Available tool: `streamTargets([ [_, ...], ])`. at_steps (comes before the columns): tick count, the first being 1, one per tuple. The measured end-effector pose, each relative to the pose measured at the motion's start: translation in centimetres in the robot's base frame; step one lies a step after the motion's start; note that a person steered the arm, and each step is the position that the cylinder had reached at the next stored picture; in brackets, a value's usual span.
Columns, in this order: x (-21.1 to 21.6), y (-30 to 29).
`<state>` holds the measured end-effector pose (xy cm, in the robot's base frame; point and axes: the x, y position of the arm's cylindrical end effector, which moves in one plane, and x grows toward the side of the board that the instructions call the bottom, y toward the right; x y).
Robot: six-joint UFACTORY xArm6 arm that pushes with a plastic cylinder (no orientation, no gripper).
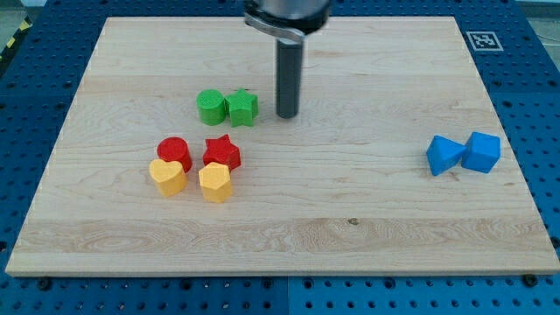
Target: Place the arm above the red star
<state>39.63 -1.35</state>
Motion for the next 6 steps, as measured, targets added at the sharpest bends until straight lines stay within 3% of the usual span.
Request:
streamTargets([
  [2,-1.1,-11.5],
  [4,-3.6,-7.6],
  [6,3.6,-4.6],
])
